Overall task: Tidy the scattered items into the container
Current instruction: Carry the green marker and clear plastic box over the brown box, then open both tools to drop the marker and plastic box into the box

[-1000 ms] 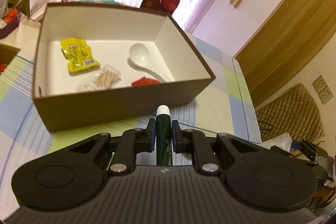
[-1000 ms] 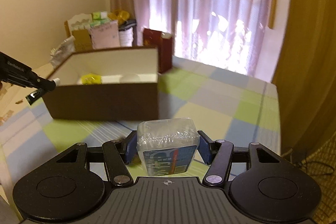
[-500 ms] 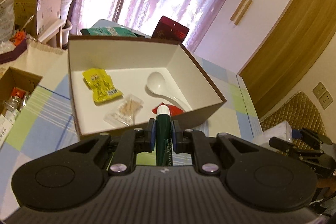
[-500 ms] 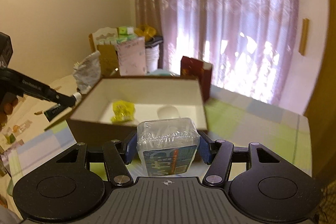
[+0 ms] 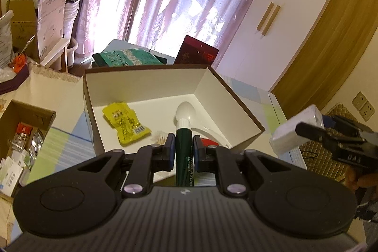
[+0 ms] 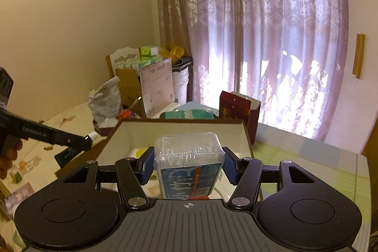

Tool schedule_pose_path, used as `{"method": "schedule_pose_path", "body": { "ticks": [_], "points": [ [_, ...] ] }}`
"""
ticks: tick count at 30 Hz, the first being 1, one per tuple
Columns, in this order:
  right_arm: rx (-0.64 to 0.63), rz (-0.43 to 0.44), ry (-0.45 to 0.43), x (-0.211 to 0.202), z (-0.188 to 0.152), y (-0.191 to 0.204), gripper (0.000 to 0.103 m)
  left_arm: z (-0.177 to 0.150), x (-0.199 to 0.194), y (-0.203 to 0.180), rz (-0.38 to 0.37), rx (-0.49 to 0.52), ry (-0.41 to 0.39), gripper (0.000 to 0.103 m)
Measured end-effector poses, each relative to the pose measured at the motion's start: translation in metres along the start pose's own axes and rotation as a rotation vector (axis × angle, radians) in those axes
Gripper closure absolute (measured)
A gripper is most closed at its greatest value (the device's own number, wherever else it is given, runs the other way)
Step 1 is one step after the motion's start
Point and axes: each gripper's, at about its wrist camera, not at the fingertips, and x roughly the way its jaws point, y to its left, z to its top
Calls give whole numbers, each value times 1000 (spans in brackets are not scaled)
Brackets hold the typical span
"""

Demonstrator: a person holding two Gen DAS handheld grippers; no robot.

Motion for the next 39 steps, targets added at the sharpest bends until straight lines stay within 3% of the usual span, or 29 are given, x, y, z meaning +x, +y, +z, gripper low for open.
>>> {"method": "schedule_pose_path", "body": {
  "ticks": [10, 17, 25, 32, 39],
  "points": [
    [9, 21, 53, 55, 9, -2, 42, 25, 26, 13, -14, 45, 8, 92],
    [20, 44, 156, 104, -7, 4, 42, 28, 71, 30, 11, 61, 98, 92],
    [35, 54, 289, 148, -35, 4, 42, 9, 124, 50, 48, 78, 258, 91],
    [16, 43, 378, 168, -49, 4, 42, -2, 157, 38, 96, 238, 375, 91],
    [-13, 42, 474, 182, -51, 4, 42, -6, 168, 33, 125, 349, 393, 86]
  ]
}}
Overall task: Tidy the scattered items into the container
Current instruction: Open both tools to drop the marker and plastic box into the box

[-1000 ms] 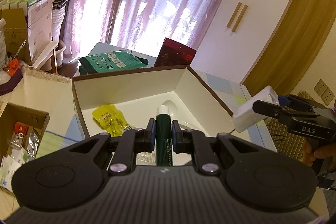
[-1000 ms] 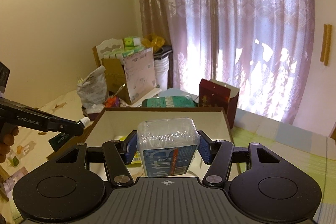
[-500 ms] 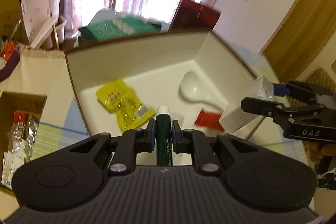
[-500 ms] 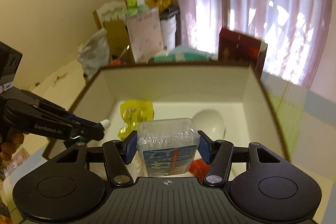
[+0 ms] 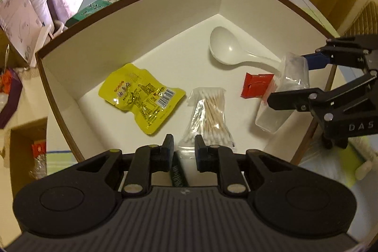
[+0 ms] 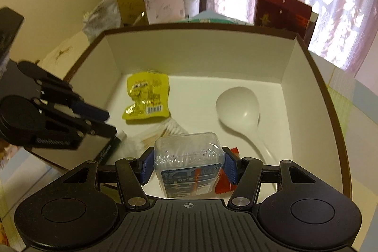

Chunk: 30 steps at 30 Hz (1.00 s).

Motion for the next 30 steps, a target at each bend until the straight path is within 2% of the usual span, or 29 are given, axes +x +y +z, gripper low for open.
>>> {"method": "schedule_pose_path", "body": {
  "ticks": [7, 8, 9, 10, 14, 19, 25, 30],
  "points": [
    [-6, 22, 129, 15, 13, 0, 40, 6, -6, 6, 7, 17, -18, 80],
    [-9, 28, 138, 16, 14, 0, 36, 6, -8, 6, 8, 20, -21, 79],
    [-11, 31, 139, 15, 15, 0, 19, 7, -9, 7, 8, 21, -24, 78],
    [-13, 30, 128, 13, 15, 0, 9, 7, -10, 7, 10, 22, -28, 76],
    [-14, 28, 109, 7, 17, 2, 9, 8, -15, 5, 35, 30, -44, 65],
    [-10, 9, 114, -3, 18, 0, 9, 8, -19, 6, 39, 26, -51, 65],
    [4, 14, 86, -23, 13, -3, 9, 5, -25, 6, 45, 17, -60, 60],
    [11, 4, 72, -33, 7, -3, 9, 5, -31, -1, 49, 18, -64, 46]
  ]
}}
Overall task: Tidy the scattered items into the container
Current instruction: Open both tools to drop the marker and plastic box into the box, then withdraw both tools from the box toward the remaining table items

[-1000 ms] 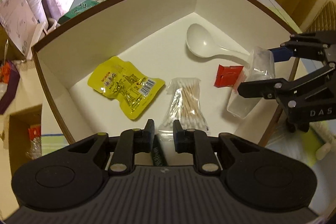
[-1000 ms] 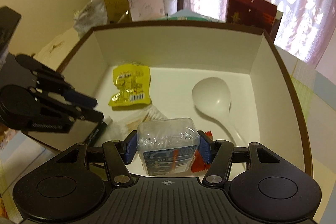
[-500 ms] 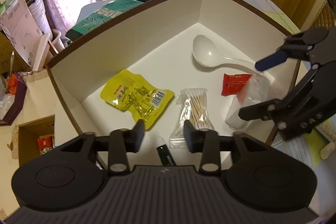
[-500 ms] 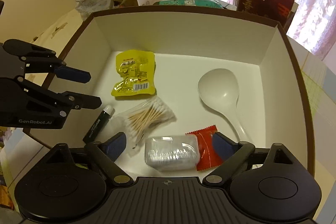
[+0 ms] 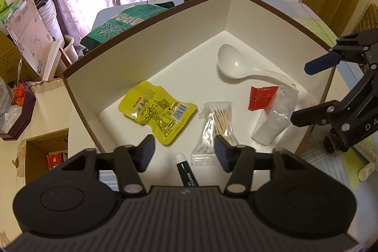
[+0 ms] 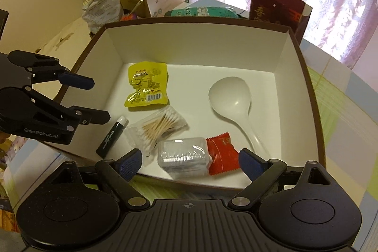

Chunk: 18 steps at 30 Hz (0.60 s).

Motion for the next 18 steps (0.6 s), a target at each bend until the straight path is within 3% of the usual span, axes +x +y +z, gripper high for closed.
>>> {"method": "schedule_pose_path", "body": {
  "ticks": [4, 6, 11, 18],
  "points": [
    [-5, -16, -39, -9, -7, 2, 8, 0, -6, -7, -2, 3, -4, 37],
    [-9, -37, -51, -13, -11, 4, 0, 0, -9, -11, 5, 4, -7, 31],
    [-20, -46, -77, -23, -19, 8, 0, -1, -17, -18, 26, -4, -9, 18],
    [-2, -66, -89, -32, -23, 13, 0, -5, -31, -22, 55, -16, -17, 13]
  ]
}}
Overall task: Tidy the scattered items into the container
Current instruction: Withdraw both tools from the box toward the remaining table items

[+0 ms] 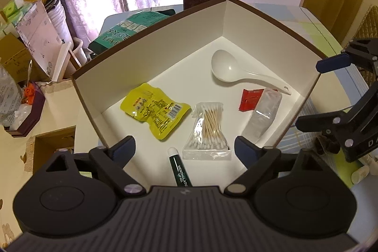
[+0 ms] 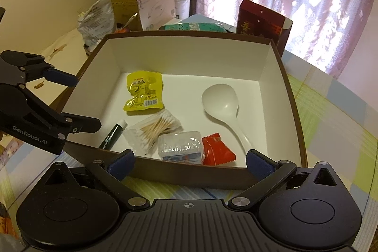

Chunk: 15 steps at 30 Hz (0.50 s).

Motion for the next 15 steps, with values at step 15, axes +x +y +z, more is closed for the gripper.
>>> {"method": "schedule_pose_path", "body": {
  "ticks": [15],
  "points": [
    [-14, -8, -44, -34, -21, 10, 0, -13, -30, -14, 36, -13, -32, 9]
  ]
}}
